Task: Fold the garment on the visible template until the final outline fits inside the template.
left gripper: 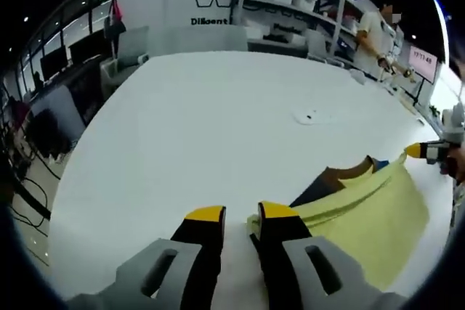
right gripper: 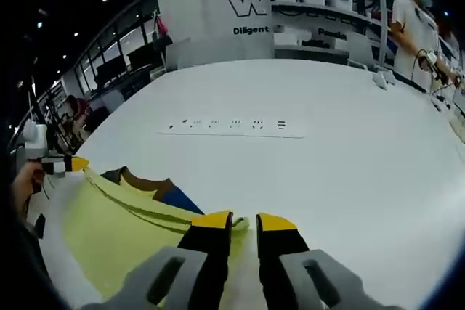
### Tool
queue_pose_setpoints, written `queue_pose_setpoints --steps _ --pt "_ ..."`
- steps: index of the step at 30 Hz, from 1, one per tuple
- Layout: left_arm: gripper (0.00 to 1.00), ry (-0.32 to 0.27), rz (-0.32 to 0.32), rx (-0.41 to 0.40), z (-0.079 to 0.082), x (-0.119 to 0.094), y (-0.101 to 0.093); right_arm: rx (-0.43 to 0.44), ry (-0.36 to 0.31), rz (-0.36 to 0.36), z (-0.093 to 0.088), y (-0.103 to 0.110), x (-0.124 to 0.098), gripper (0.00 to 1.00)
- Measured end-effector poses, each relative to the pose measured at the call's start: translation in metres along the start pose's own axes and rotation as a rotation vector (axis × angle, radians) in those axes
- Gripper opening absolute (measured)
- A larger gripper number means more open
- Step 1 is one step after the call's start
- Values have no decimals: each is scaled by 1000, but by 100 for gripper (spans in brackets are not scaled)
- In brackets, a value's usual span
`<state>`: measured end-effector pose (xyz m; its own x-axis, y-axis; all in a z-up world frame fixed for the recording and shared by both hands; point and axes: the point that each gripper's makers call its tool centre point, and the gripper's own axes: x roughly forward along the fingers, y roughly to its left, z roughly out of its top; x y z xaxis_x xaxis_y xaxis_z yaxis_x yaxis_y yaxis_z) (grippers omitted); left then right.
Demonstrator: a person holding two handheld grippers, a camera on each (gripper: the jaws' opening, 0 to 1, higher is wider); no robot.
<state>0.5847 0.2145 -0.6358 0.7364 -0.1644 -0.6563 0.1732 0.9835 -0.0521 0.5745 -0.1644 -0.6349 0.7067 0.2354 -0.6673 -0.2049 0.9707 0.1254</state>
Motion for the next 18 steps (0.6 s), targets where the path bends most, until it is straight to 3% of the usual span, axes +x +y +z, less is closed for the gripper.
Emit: queue_pose_setpoints --steps 2,7,10,13,14,15,18 --pt "26 -22 -31 39 -1 -4 -6 -36 -4 20 -2 4 -4 20" --pt "39 28 -100 210 -23 -5 -19 -166 57 37 -21 5 -2 30" --pt "44 43 -107 241 -30 0 -23 -164 79 32 -28 2 9 33" --pt "48 31 -101 276 -25 11 -23 -150 80 17 -26 -1 20 34" --pt "49 27 -97 274 -24 13 -22 -148 74 12 -25 -2 21 34" --pt "48 13 -67 212 -21 19 -16 -138 74 -4 -23 -5 26 34" --pt "45 9 -40 138 -18 23 -8 -114 60 -19 -18 -7 27 33"
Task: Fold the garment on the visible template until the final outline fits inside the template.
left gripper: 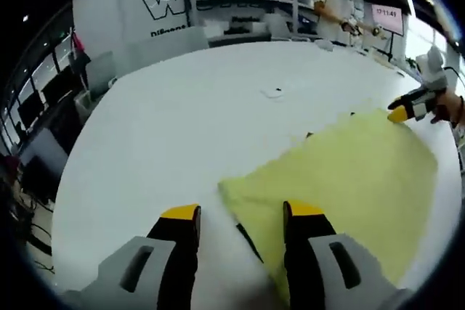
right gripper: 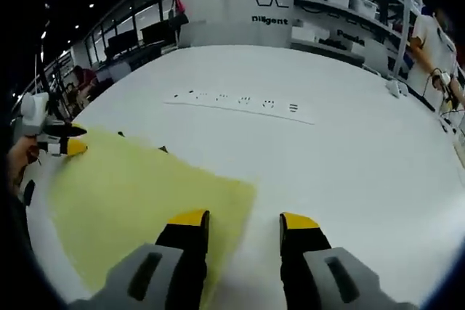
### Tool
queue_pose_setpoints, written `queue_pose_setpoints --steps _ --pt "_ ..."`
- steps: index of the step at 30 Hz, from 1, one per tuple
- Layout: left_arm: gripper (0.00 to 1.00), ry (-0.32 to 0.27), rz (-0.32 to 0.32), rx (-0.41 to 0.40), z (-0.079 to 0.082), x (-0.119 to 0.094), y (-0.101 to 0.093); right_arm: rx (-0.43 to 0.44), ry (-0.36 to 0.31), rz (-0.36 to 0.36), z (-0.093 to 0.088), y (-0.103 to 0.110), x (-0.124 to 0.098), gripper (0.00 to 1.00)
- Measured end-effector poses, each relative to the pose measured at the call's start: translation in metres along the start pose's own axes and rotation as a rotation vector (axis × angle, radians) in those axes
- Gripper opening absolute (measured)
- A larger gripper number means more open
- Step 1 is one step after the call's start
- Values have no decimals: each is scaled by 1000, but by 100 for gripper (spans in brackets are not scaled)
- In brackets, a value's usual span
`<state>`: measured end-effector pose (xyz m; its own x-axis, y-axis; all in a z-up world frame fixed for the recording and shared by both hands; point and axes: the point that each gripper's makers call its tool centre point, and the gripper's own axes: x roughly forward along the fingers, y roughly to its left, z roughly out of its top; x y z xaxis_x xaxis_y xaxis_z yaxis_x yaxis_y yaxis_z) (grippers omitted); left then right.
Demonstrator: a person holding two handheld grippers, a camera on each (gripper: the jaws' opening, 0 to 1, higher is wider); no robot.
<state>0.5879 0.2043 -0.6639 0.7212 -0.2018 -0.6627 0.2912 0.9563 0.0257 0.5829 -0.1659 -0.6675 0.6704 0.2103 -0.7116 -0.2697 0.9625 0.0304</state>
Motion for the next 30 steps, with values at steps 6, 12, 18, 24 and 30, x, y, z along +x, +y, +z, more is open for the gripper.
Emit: queue_pose_setpoints --steps 6,12,18,24,30 --pt "44 0 -7 26 1 -8 3 16 -28 21 8 5 -6 35" --pt "44 -46 -45 -64 1 -39 -2 105 -70 107 10 27 -31 42" --pt "41 -86 -77 -71 -8 -68 -13 100 -70 176 -6 48 -58 47" --pt "42 -94 -126 -69 -30 -91 -29 111 -55 220 -33 62 -79 49" --pt "42 -71 -142 -71 -51 -108 -40 94 -11 227 -62 67 -88 50"
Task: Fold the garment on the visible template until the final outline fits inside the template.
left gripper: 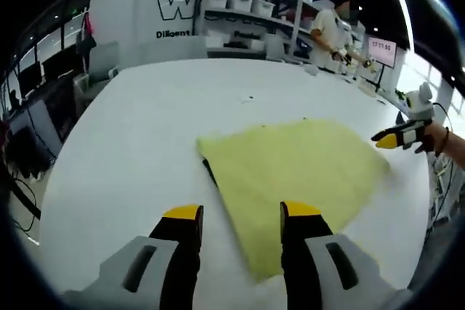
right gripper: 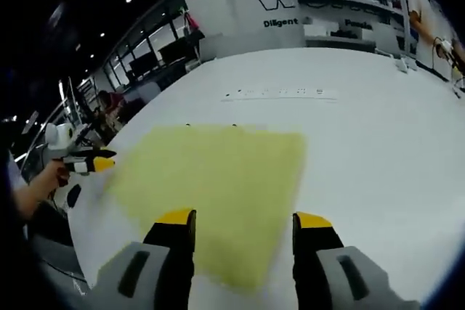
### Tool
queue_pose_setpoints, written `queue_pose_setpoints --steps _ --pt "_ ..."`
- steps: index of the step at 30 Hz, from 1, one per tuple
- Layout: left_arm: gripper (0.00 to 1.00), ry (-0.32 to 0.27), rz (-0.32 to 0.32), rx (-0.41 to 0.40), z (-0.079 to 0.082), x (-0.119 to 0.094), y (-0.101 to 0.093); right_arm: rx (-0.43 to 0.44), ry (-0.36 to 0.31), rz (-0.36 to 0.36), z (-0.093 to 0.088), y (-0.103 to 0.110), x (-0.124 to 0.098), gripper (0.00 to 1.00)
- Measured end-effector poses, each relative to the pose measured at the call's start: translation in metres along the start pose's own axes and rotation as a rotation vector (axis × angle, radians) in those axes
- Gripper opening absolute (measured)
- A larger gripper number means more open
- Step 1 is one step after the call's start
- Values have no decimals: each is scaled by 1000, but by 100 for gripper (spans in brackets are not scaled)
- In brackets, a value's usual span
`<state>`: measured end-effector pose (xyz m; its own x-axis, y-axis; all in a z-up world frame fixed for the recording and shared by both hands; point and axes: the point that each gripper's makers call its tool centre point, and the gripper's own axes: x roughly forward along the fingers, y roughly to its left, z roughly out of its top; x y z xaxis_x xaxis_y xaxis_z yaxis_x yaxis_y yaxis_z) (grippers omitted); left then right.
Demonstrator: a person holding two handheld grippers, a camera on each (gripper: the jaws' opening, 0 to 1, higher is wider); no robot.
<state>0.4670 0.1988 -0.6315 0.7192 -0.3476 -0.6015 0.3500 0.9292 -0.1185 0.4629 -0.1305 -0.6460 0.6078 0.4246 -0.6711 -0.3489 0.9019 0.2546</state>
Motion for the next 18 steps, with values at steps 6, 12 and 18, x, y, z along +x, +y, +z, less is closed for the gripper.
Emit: queue_pose_setpoints --steps 6,12,18 --pt "39 4 -21 4 -26 -13 -10 -6 21 18 -27 6 -10 48" --pt "40 19 -39 25 -44 -24 -15 -7 18 12 -38 6 -18 45" --pt "31 39 -45 28 -52 -24 -11 -35 26 4 -45 6 -19 37"
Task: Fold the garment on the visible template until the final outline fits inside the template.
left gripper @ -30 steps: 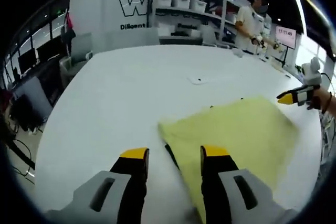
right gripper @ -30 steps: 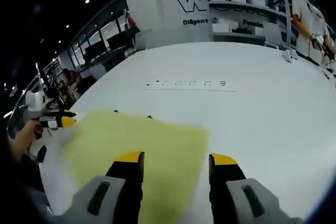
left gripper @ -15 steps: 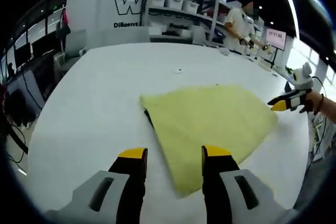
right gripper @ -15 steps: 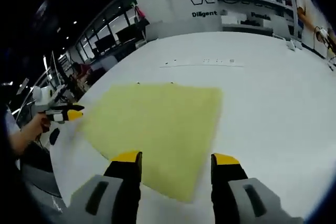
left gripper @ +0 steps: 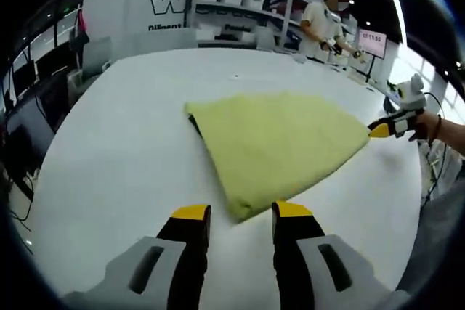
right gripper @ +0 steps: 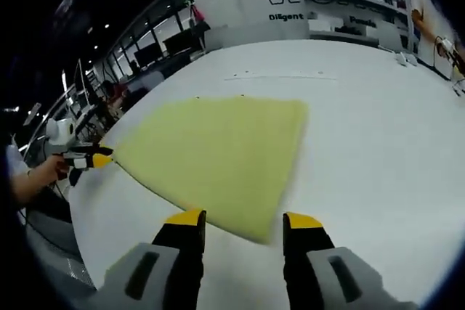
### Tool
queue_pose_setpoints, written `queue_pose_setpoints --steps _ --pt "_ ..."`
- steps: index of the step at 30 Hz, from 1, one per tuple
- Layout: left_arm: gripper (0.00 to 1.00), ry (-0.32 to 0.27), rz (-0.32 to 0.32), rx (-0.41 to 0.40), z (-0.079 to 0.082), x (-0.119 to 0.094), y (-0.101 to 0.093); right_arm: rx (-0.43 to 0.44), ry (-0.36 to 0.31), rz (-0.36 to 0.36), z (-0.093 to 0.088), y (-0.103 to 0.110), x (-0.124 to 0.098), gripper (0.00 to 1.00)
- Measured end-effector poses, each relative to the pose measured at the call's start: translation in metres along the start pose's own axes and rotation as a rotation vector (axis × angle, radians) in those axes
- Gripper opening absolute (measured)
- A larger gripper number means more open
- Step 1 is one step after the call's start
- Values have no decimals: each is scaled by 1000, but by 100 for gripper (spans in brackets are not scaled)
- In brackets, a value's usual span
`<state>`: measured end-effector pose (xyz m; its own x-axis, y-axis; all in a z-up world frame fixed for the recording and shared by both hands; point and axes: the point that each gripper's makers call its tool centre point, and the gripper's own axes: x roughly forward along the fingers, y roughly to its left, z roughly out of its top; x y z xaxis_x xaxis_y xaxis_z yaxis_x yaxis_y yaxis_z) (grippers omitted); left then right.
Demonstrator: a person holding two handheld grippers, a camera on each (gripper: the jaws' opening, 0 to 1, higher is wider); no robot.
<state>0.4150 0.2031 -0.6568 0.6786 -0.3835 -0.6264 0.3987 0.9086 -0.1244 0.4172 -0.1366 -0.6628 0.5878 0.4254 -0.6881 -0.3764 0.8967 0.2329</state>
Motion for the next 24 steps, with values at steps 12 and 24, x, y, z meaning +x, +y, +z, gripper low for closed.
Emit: queue_pose_setpoints --steps 12,24 --pt "4 64 1 60 -12 7 5 -5 -7 -24 0 -7 -4 14" --pt "2 60 -36 131 -8 3 4 -18 0 -24 -4 -8 -4 0"
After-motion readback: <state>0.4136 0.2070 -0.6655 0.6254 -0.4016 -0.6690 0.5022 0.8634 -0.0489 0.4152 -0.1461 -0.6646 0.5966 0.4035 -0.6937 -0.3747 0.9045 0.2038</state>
